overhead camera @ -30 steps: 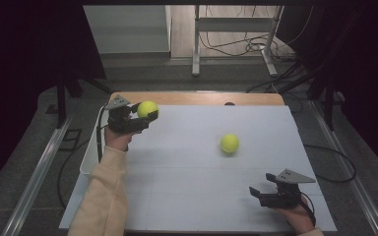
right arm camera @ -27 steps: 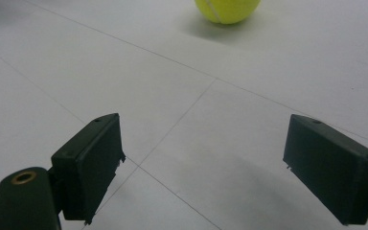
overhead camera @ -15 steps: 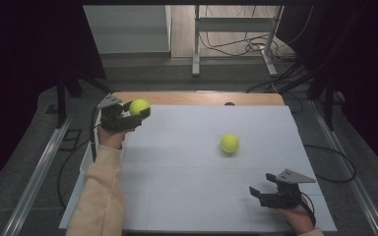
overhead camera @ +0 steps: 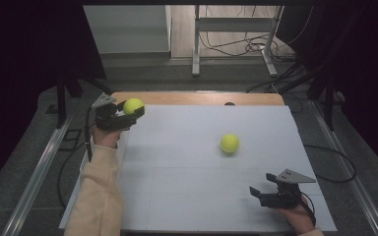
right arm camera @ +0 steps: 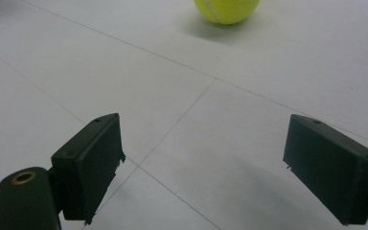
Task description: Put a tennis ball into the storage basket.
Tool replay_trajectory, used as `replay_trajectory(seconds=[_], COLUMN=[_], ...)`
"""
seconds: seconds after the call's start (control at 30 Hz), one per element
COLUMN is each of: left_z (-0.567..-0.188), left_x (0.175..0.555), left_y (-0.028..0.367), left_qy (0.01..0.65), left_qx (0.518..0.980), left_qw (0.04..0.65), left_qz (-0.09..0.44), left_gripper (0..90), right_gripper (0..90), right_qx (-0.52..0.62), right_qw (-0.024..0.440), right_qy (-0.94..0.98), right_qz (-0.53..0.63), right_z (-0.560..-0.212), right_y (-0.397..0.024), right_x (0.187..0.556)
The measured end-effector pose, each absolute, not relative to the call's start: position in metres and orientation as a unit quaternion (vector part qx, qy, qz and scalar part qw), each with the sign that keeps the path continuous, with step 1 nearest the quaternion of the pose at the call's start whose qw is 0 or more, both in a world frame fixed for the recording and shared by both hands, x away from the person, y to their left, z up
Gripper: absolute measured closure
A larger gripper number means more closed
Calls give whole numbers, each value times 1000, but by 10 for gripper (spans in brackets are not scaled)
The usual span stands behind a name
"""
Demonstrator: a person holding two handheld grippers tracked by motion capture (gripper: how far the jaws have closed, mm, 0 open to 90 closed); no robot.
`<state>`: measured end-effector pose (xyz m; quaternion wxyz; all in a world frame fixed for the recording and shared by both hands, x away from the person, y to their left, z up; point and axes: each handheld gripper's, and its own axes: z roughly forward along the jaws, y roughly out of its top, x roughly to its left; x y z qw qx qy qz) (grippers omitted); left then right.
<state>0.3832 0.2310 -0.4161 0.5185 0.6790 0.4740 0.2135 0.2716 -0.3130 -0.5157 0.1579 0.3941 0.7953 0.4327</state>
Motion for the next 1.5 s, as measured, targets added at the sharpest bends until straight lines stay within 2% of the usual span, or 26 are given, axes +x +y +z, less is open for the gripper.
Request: replay_trajectory(seconds=[1.5], left_z=[-417], left_x=[376], left_y=[287], left_qy=[528], left_qx=[634], left_qw=[507], left_qz=[250], left_gripper=[261], right_gripper=[139], right_qx=[393], right_qw=[161], right_qy=[797], right_qz=[431], right_z=[-516], right_y=[-313], right_x=[272])
